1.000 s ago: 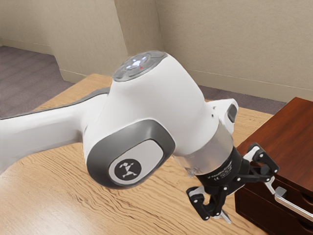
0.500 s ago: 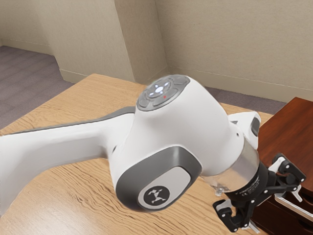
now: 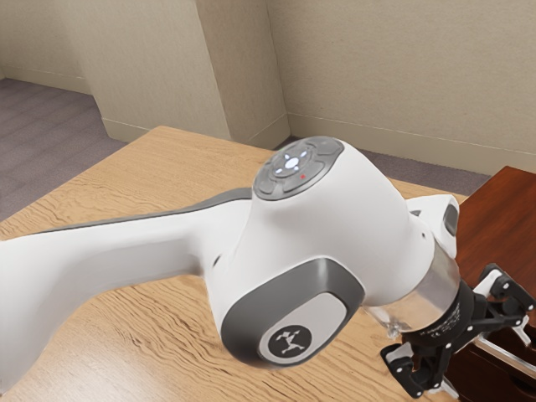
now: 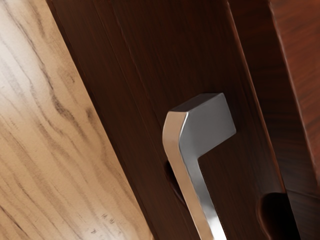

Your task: Pull the drawer handle with one arm to open the drawer

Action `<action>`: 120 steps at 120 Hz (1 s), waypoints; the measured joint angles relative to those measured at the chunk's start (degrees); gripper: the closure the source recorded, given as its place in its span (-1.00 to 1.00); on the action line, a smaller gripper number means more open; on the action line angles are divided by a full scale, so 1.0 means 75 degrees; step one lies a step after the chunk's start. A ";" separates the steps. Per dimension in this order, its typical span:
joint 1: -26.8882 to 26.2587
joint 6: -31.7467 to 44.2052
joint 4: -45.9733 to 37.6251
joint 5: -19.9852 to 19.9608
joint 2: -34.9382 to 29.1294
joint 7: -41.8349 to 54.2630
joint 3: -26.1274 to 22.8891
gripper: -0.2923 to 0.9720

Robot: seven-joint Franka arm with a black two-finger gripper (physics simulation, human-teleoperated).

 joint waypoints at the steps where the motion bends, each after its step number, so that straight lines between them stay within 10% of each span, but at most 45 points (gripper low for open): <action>1: 0.0005 0.0003 0.0006 0.0000 0.0006 -0.0001 0.0000 -0.54; 120: -0.0261 0.0475 -0.0370 -0.0022 0.0109 -0.0068 0.0022 -0.54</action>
